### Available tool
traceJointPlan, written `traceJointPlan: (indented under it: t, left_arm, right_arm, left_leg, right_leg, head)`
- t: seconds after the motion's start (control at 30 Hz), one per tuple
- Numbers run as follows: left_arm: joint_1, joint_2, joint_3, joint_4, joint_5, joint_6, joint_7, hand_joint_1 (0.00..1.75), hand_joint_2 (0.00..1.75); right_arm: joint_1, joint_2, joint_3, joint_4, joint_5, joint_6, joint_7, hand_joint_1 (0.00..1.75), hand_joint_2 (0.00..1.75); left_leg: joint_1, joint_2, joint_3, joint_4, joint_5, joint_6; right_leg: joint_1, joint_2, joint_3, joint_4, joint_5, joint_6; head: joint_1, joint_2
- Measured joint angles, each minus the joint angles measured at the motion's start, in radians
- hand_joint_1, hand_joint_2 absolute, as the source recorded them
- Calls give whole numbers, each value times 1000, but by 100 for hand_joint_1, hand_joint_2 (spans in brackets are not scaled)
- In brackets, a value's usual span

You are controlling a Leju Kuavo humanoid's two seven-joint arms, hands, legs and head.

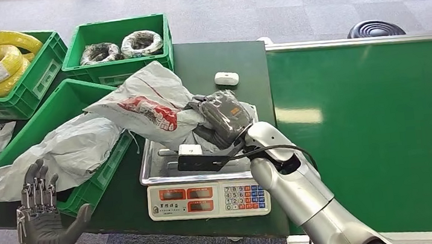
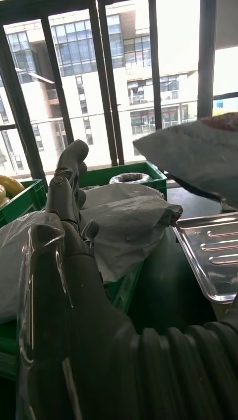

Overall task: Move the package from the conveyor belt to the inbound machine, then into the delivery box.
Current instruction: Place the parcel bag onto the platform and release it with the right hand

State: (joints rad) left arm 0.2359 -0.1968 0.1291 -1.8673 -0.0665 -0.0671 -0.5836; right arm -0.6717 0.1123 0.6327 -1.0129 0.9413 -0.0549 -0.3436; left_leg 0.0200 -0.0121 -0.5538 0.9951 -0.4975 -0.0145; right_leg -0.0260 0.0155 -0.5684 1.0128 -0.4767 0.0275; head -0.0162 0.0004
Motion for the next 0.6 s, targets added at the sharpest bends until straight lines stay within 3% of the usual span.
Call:
traceJointPlan:
  t: [0.03, 0.23, 0.43, 0.6]
  left_arm:
    - [4, -2, 6, -5, -2, 2, 1, 0, 175]
    - [31, -34, 55, -56, -14, 0, 10, 0, 175]
    - [37, -50, 75, -87, -38, -5, 11, 0, 175]
    - [18, -50, 74, -147, -69, -20, 45, 0, 175]
  right_arm:
    - [-5, 0, 8, 22, 16, 5, 15, 0, 175]
    - [-17, -6, 24, 117, 76, 13, 79, 0, 175]
    - [-17, -13, 24, 139, 80, 16, 87, 0, 175]
    - [28, -55, -23, 90, 32, 18, 53, 0, 175]
  left_leg:
    - [0, 0, 0, 0, 0, 0]
    - [0, 0, 0, 0, 0, 0]
    - [0, 0, 1, 0, 0, 0]
    - [0, 0, 1, 1, 0, 0]
  right_leg:
    - [0, 0, 0, 0, 0, 0]
    - [0, 0, -1, 0, 0, 0]
    - [0, 0, -1, 0, 0, 0]
    - [0, 0, -1, 0, 0, 0]
  head:
    - [0, 0]
    - [0, 0]
    - [0, 0]
    - [0, 0]
